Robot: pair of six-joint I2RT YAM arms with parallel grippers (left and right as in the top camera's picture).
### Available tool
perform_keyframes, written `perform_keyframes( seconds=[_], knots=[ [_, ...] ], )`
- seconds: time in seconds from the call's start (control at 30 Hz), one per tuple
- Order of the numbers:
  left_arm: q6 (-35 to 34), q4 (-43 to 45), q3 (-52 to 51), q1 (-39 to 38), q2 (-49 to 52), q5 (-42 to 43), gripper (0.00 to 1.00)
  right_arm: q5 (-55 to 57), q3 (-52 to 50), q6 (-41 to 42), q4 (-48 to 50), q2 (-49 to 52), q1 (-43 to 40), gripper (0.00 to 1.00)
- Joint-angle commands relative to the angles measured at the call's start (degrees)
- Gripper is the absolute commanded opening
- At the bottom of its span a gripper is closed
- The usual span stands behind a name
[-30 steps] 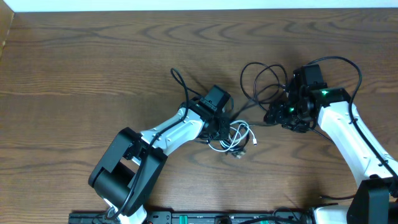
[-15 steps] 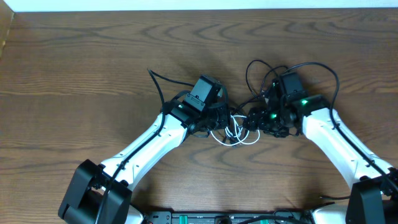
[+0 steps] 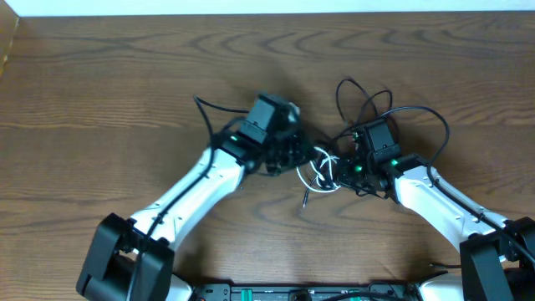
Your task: Untangle cables
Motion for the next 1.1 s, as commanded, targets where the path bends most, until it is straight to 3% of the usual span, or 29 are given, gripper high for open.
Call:
perform_keyframes(
  seconds=[0.0, 0.1, 0.23, 0.27, 0.3, 0.37, 0.4, 0.6, 0.7, 0.73, 0.9, 1.07],
  knots=[
    [0.42, -0.04, 1.27, 8.81, -0.66, 15.89, 0.07, 11.06, -0.39, -1.68, -1.20, 0.13, -0.20, 0.01],
    [3.34, -4.17, 1.27, 16.13, -0.66, 21.57, 0.07, 17.59, -0.39, -1.64, -1.70, 0.13, -2.10, 0.01],
    [21.84, -14.03, 1.27, 19.71, -0.66, -2.05, 0.08, 14.58, -0.39, -4.42, -1.53, 0.13, -3.48, 0.01],
    [22.88, -14.43, 1.27, 19.71, -0.66, -5.95, 0.22, 11.61, -0.39, -6.54, -1.51, 0.11, -3.43, 0.02],
    [23.23, -14.49, 1.27, 19.71, -0.66, -10.45, 0.45, 9.94, -0.35, -8.35, -1.46, 0.11, -3.45, 0.07],
    [23.15, -14.23, 1.27, 19.71, -0.66, -11.26, 0.48, 7.78, -0.11, -11.76, -1.27, -0.24, -3.43, 0.09],
    [23.15, -14.51, 1.27, 19.39, -0.66, -9.92, 0.61, 3.48, 1.11, -16.44, -1.11, -1.22, -3.43, 0.09],
    [23.65, -17.94, -0.52, 14.38, -0.63, -9.46, 0.62, -10.16, 11.41, -26.32, -0.42, -10.73, -3.43, 0.07],
    [23.63, -19.10, -0.79, 14.08, -0.63, -10.93, 0.63, -6.86, 12.09, -27.78, -0.81, -13.73, -3.45, 0.30],
    [23.63, -19.21, -0.81, 14.08, -0.63, -10.95, 0.62, -0.81, 12.07, -27.76, -3.15, -13.66, -3.43, 0.40],
    [23.63, -19.47, -0.81, 14.08, -0.63, -11.13, 0.63, 7.76, 11.91, -27.78, -12.41, -12.17, -3.48, 0.56],
    [23.61, -23.02, -0.81, 14.08, -0.63, -18.43, 0.63, 10.75, 11.85, -27.98, -13.64, -3.10, -3.61, 0.54]
  ],
)
